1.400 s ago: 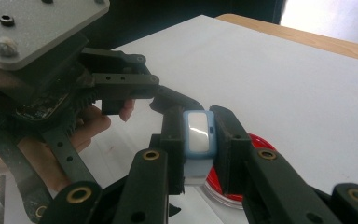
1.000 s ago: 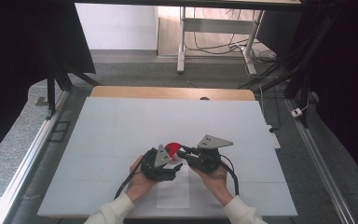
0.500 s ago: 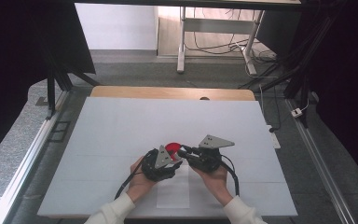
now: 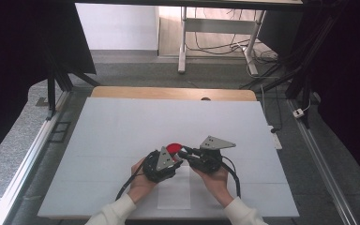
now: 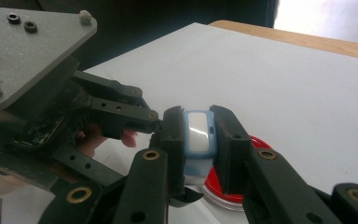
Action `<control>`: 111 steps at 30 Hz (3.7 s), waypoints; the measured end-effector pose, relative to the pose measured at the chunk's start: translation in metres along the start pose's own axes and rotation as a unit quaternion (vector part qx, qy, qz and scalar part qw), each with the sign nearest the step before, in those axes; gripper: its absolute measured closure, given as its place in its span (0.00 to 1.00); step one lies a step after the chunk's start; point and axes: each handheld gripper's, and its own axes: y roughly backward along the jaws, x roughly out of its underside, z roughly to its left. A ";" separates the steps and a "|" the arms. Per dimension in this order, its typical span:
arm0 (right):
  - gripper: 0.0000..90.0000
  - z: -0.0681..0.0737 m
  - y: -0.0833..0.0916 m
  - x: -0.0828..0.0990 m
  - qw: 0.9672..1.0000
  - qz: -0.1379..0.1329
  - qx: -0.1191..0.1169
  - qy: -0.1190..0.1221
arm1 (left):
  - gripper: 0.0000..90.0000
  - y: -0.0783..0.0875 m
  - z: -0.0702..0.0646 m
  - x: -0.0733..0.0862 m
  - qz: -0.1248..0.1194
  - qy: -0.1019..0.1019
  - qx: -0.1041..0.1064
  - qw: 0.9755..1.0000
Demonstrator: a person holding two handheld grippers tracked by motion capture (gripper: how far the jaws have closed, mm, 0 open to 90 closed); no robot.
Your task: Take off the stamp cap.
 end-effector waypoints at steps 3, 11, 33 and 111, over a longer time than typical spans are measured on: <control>0.83 0.000 0.000 0.000 1.000 0.000 0.000 0.000 | 0.68 0.000 0.000 0.000 0.000 -0.001 -0.001 1.000; 0.83 -0.001 0.001 0.000 1.000 -0.004 0.001 -0.002 | 0.68 -0.001 0.000 0.000 0.002 -0.001 -0.003 1.000; 0.83 0.001 -0.001 0.003 1.000 -0.006 0.005 -0.003 | 0.72 -0.001 -0.002 0.001 0.011 -0.020 -0.015 1.000; 0.84 -0.008 0.017 -0.007 0.999 0.000 0.044 0.003 | 0.73 -0.006 0.007 0.013 0.024 -0.024 -0.007 0.999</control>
